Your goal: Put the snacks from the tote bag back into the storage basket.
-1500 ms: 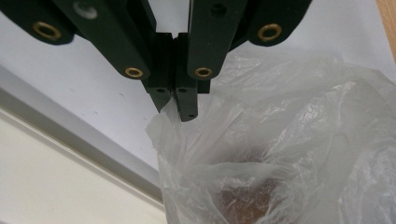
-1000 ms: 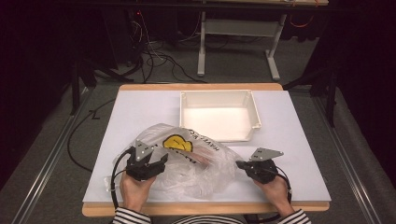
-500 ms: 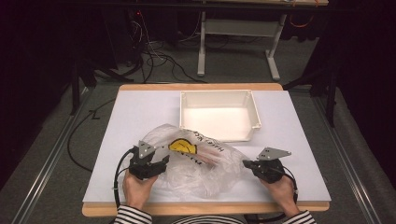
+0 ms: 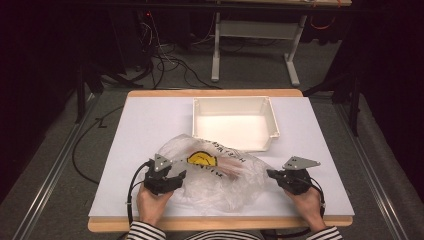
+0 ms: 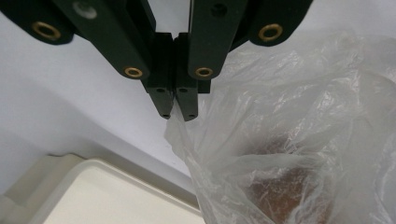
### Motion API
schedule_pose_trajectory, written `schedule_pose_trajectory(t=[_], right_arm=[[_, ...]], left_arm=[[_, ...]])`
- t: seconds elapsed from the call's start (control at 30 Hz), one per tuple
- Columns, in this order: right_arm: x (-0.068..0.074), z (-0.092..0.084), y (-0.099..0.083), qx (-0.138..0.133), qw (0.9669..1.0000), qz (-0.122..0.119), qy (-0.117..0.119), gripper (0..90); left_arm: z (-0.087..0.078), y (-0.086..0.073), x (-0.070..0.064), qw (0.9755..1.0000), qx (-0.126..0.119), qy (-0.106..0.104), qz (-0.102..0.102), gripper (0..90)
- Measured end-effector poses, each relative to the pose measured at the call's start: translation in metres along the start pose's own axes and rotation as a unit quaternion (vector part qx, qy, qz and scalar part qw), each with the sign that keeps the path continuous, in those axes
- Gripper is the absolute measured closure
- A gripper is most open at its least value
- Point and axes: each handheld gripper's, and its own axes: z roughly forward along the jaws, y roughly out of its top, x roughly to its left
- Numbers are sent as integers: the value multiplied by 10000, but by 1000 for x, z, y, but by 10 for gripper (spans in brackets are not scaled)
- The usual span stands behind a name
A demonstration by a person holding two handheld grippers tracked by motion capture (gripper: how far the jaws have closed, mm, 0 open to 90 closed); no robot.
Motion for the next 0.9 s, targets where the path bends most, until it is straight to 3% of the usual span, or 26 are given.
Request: schedule_pose_trajectory(t=[0.5, 0.67, 0.9], right_arm=[[-17, 0, -6, -37, 9996, 236, -126, 899], [-26, 3, -7, -67, 9989, 432, -168, 898], [-30, 9, -7, -46, 9985, 488, -234, 898]], left_arm=[[15, -7, -8, 9996, 182, -198, 33, 436], [24, -11, -13, 9990, 280, -339, 84, 436], [27, -15, -16, 9990, 279, -342, 111, 438]])
